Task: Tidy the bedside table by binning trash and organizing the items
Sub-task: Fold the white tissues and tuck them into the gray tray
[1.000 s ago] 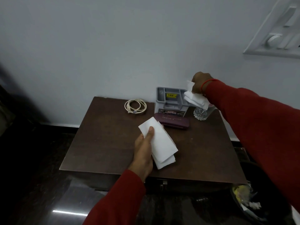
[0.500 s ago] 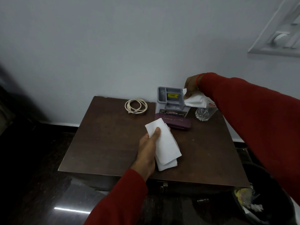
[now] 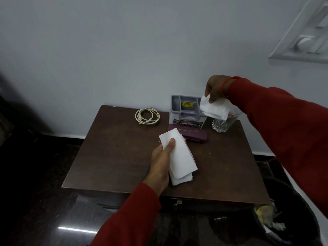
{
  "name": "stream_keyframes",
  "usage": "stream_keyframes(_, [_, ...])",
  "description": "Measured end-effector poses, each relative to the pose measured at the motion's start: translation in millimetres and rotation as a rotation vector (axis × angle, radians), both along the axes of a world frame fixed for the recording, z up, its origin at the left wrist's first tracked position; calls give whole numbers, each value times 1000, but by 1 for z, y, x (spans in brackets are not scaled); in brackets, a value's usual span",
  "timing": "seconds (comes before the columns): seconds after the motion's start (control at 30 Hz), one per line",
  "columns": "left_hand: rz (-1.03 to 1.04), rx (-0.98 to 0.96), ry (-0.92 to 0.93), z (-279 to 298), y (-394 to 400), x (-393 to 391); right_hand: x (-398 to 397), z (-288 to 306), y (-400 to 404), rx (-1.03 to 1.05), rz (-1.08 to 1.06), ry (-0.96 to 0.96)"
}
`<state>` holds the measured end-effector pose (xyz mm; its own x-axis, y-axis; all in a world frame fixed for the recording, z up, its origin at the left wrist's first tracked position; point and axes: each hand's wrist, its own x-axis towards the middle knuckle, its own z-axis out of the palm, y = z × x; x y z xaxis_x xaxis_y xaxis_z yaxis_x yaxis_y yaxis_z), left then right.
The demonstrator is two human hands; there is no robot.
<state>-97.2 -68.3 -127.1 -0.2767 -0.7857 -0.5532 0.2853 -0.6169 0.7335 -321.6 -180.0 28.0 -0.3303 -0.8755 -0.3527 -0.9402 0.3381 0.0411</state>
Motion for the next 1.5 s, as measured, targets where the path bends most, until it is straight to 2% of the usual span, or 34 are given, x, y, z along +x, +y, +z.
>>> stream_keyframes(0.2, [-22,-3,0,1,2,-1,9,-23,-7,-15,88,29])
stream_keyframes(0.43, [-27,-19,2,-2,0,1,16,-27,-20,-43,-1,-90])
stream_keyframes(0.63, [-22,-17,-3,-4,-4,6,25,-35,-24,-41,25,-77])
stream_keyframes(0.87, [-24,-13,-18,-4,-5,7,19,-44,-24,-204,13,-101])
stream_keyframes(1.03, [-19,-27,1,-4,-7,8,0,-27,-6,-571,-115,-152])
stream_keyframes(1.23, [8,-13,3,-2,-7,6,1,-27,32,-369,-186,-276])
stream_keyframes(1.37, [-10,14,28,-1,-2,3,-4,-37,25,-422,-185,-250])
stream_keyframes(1.5, [-9,17,32,-3,-1,3,0,-44,9,-503,-43,-185])
